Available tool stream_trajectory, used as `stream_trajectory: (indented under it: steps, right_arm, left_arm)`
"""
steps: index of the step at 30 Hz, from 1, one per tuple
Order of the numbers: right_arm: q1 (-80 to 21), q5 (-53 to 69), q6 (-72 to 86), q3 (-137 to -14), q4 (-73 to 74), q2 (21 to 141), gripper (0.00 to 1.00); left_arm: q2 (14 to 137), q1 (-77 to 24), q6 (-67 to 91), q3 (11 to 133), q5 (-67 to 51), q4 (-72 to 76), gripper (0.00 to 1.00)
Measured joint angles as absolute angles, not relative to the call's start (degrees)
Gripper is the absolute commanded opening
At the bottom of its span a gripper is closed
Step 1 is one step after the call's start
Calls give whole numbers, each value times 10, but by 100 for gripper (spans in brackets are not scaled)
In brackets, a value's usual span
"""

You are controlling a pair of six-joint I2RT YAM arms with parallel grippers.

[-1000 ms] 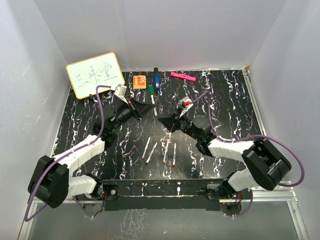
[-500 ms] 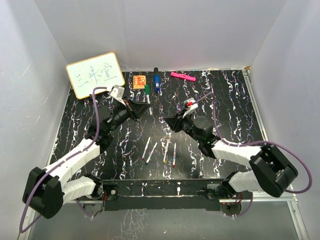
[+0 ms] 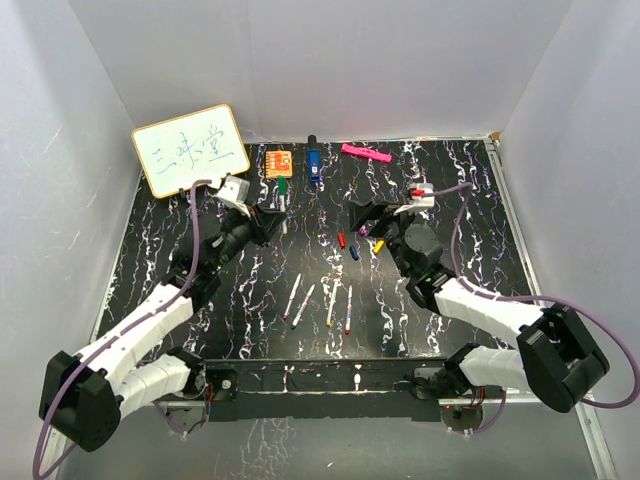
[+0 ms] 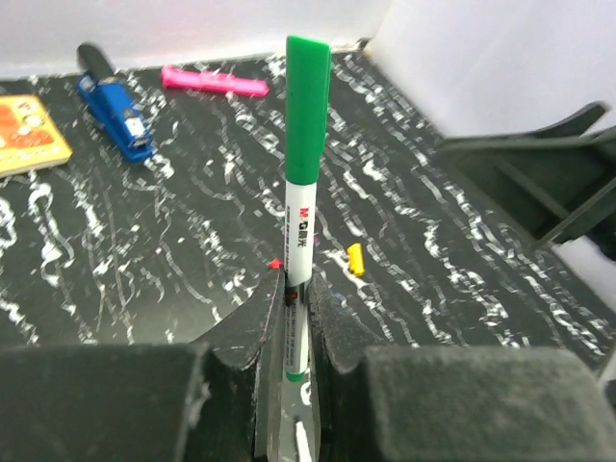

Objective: Insert the pens into the pen caps

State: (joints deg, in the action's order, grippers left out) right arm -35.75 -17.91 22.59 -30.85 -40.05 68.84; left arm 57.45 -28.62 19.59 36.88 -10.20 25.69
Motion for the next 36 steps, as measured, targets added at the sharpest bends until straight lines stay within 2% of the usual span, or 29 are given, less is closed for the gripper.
stream_trajectory:
  steps: [9,17,33,36]
  right_arm:
    - [-269,-173,271,-323,-391,719,94]
    - [-266,-183,259,-337,-373,718,91]
    - [-266,-191,255,-351,-333,719,91]
    - [-266,-191,254,-351,-330,719,91]
  left_arm:
    - [731,-279,173,454,-28,145,0]
    - [903,-230,196,536,-22,76,5]
    - [1048,-200,230,615,-62,46,7]
    - [1067,-200,231,615,-69,42,11]
